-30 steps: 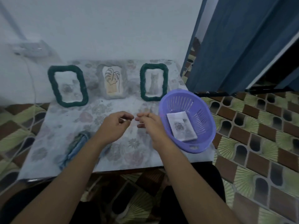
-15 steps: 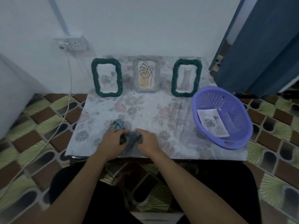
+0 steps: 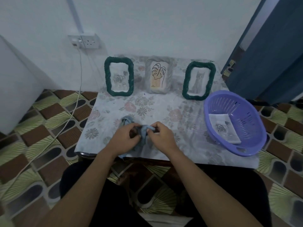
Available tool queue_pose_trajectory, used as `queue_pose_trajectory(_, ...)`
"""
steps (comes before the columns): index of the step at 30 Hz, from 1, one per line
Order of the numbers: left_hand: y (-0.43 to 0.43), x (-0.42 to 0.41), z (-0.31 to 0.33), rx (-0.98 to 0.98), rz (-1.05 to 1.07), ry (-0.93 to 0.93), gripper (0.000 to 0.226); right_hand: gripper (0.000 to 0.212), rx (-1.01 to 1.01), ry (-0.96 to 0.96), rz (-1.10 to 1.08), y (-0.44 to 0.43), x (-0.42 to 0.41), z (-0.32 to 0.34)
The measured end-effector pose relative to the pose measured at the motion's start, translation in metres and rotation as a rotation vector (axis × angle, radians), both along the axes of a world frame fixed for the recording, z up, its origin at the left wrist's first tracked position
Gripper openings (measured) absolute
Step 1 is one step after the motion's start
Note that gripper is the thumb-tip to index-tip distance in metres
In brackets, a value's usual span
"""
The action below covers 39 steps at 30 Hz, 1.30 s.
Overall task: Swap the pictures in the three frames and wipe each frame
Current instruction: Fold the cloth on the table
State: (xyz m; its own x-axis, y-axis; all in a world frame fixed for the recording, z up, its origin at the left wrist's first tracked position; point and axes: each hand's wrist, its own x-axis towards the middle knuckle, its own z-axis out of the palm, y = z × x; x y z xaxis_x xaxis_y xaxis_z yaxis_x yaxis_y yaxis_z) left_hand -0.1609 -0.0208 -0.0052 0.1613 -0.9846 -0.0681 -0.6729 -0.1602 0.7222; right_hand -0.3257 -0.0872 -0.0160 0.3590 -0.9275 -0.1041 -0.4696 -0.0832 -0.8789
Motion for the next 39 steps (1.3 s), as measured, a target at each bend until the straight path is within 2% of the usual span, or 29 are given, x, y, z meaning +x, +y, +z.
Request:
queue_pose_trajectory(4,0.002,-0.010,0.014,0.026,-0.048,0.182,0.090,0.027,-0.012,-0.101,-0.062,-0.009,-0.003,0.027)
queue_pose_trajectory(6,0.000,-0.014,0.015,0.008,-0.044,0.178,0.098,0.033,-0.038,-0.152,-0.066,-0.013,-0.005,0.040)
queue_pose_trajectory(7,-0.003,-0.016,0.016,-0.027,-0.032,0.175,0.089,0.035,-0.055,-0.166,-0.062,-0.015,-0.007,0.048)
queue_pose_trajectory(10,-0.009,-0.020,0.028,-0.171,0.080,0.218,0.037,0.043,-0.101,-0.233,-0.067,-0.022,-0.014,0.069)
queue_pose_trajectory(13,-0.015,-0.019,0.042,-0.305,0.149,0.323,0.013,0.047,-0.153,-0.276,-0.104,-0.027,-0.023,0.086)
queue_pose_trajectory(18,-0.024,-0.029,0.075,-0.376,0.225,0.558,0.014,0.043,-0.116,-0.294,-0.187,-0.037,-0.036,0.098)
queue_pose_trajectory(20,-0.028,-0.034,0.089,-0.396,0.210,0.569,0.013,0.029,-0.103,-0.314,-0.179,-0.036,-0.039,0.100)
queue_pose_trajectory(22,-0.031,-0.038,0.101,-0.424,0.187,0.497,0.013,0.009,-0.076,-0.362,-0.138,-0.032,-0.041,0.102)
queue_pose_trajectory(27,-0.036,-0.050,0.125,-0.452,0.194,0.226,0.012,0.021,-0.152,-0.496,0.106,-0.026,-0.046,0.103)
queue_pose_trajectory(32,-0.038,-0.054,0.134,-0.425,0.224,0.158,0.020,0.040,-0.256,-0.343,0.145,-0.020,-0.046,0.099)
queue_pose_trajectory(35,-0.037,-0.055,0.136,-0.405,0.189,0.156,0.018,0.030,-0.265,-0.317,0.137,-0.020,-0.044,0.097)
queue_pose_trajectory(39,-0.035,-0.052,0.134,-0.414,0.140,0.226,0.015,0.003,-0.341,-0.274,0.051,-0.027,-0.042,0.096)
